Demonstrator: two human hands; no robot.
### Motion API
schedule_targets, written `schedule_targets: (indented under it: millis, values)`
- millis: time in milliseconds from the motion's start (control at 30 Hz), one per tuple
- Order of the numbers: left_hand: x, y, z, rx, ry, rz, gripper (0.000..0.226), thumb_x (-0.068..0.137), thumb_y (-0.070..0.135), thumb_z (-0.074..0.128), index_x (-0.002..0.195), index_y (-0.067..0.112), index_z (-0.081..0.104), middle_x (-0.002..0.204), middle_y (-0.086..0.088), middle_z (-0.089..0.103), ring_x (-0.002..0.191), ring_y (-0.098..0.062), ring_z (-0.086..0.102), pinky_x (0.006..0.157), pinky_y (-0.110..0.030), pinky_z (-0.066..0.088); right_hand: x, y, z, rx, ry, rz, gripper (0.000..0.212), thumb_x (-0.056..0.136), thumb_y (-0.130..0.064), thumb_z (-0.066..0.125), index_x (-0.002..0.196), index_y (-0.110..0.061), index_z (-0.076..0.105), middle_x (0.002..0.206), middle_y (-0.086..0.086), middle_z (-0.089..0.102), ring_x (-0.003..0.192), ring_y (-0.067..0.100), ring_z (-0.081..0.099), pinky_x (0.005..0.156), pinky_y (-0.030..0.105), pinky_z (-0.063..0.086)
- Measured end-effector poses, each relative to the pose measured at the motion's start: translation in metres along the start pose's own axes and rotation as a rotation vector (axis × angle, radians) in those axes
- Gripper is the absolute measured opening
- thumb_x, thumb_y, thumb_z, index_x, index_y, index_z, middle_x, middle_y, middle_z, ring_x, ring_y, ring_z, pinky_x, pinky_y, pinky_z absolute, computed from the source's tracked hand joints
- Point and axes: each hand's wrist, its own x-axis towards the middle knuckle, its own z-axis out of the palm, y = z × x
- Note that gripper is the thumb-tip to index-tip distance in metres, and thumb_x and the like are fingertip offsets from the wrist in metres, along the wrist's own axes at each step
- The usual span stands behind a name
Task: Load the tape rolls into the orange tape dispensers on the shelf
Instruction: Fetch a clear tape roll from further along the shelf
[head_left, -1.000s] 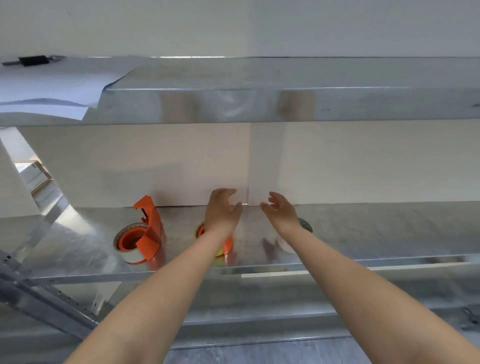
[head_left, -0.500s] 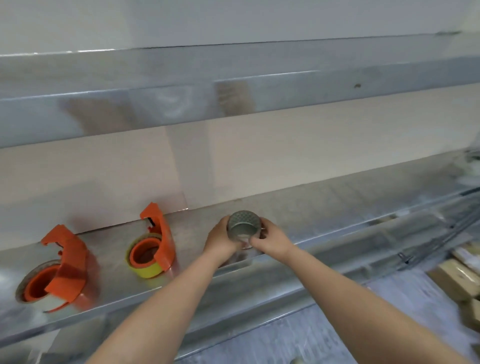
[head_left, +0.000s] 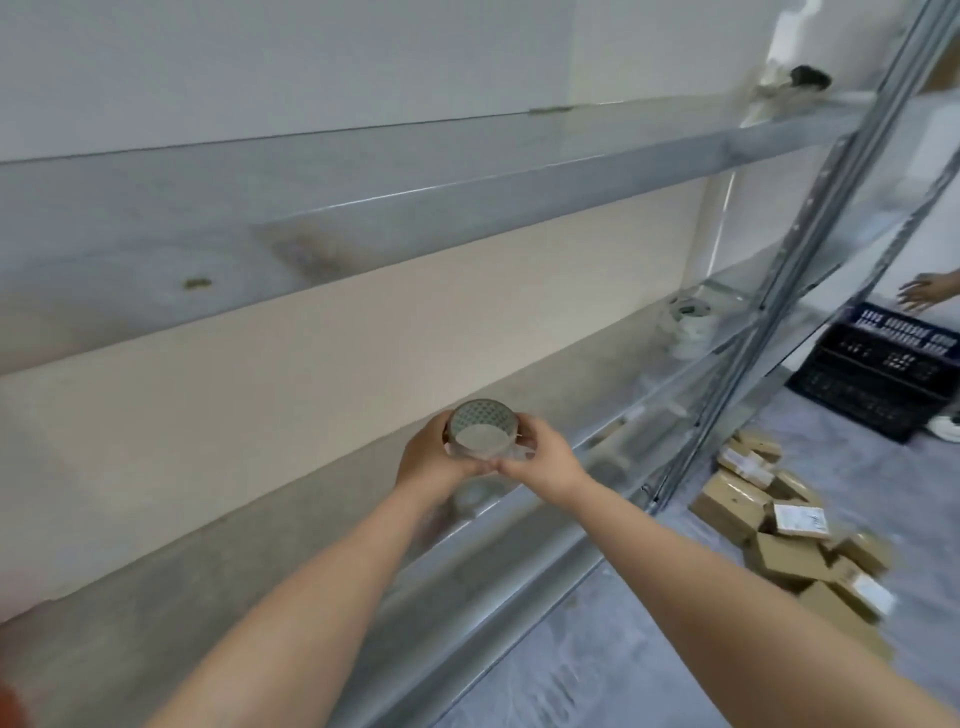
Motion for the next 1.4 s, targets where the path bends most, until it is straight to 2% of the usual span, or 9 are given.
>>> schedule_targets:
  millis: [133,300,467,600,767,967,1067,1300,1400]
  values:
    - [0.040,0.032,0.057,0.011,-0.070,0.060,0.071,0.053,0.021,0.088,0.117,0.020,0.058,0.107,0.005,0.065,0.102,-0.014,0.061,0.089,-0.027,0.048,0.026,0.027,-0.067,-0.002,0.059,0.013,0.068,0.070,-0.013,0.078,0.130,-0.007,0.046,0.127,0.011,0.059,0.118,0.023,0.055,0.096,0.027,0.042]
    - [0.077,0.053,0.108,0.038,-0.108,0.078,0.072,0.055,0.022,0.087,0.120,0.018,0.057,0.114,0.001,0.066,0.106,-0.016,0.061,0.091,-0.026,0.047,0.054,0.056,-0.114,0.025,0.077,0.046,0.063,0.073,-0.006,0.075,0.129,-0.006,0.047,0.127,0.013,0.059,0.118,0.024,0.055,0.090,0.024,0.040]
    - [0.117,0.065,0.142,0.029,-0.145,0.087,0.073,0.052,0.024,0.088,0.119,0.022,0.057,0.105,0.009,0.064,0.103,-0.013,0.061,0.093,-0.030,0.049,0.090,0.078,-0.143,0.036,0.113,0.045,0.061,0.074,-0.003,0.073,0.130,-0.006,0.047,0.127,0.013,0.059,0.118,0.025,0.056,0.092,0.023,0.040]
    - [0.157,0.076,0.168,0.005,-0.196,0.101,0.085,0.038,0.041,0.083,0.116,0.021,0.058,0.111,0.002,0.069,0.104,-0.017,0.064,0.094,-0.036,0.052,0.124,0.091,-0.171,-0.012,0.109,0.050,0.064,0.074,-0.005,0.073,0.132,-0.005,0.044,0.130,0.014,0.057,0.118,0.024,0.056,0.099,0.028,0.043]
    - [0.204,0.088,0.202,-0.016,-0.213,0.078,0.067,0.062,0.008,0.079,0.125,0.007,0.054,0.122,-0.012,0.064,0.112,-0.027,0.062,0.099,-0.039,0.049,0.171,0.104,-0.211,-0.094,0.068,0.083,0.071,0.075,-0.010,0.072,0.137,-0.005,0.037,0.134,0.013,0.054,0.119,0.024,0.055,0.099,0.028,0.044]
    - [0.232,0.096,0.234,-0.004,-0.195,0.044,0.064,0.064,0.004,0.077,0.124,0.006,0.054,0.121,-0.012,0.065,0.110,-0.028,0.062,0.098,-0.042,0.049,0.200,0.122,-0.235,-0.108,0.055,0.111,0.076,0.075,-0.012,0.073,0.139,-0.008,0.032,0.136,0.013,0.052,0.120,0.025,0.054,0.100,0.031,0.044]
    - [0.236,0.102,0.253,-0.014,-0.160,0.022,0.064,0.063,0.007,0.075,0.123,0.008,0.052,0.121,-0.011,0.064,0.111,-0.028,0.061,0.098,-0.044,0.049,0.212,0.131,-0.249,-0.081,0.027,0.131,0.082,0.075,-0.011,0.073,0.142,-0.009,0.025,0.139,0.013,0.048,0.124,0.025,0.050,0.101,0.031,0.042]
    - [0.250,0.115,0.292,-0.008,-0.069,-0.069,0.058,0.068,0.005,0.075,0.121,0.006,0.053,0.120,-0.012,0.064,0.110,-0.029,0.062,0.096,-0.042,0.050,0.245,0.156,-0.282,-0.087,-0.142,0.106,0.074,0.077,-0.008,0.070,0.138,-0.006,0.029,0.137,0.015,0.049,0.122,0.025,0.051,0.092,0.026,0.045]
    - [0.247,0.123,0.306,0.115,-0.029,-0.143,0.059,0.068,0.009,0.076,0.122,0.007,0.053,0.123,-0.011,0.063,0.112,-0.028,0.060,0.092,-0.030,0.048,0.257,0.164,-0.296,-0.108,-0.283,0.114,0.083,0.078,-0.009,0.069,0.144,-0.010,0.017,0.142,0.015,0.042,0.126,0.028,0.047,0.098,0.033,0.045]
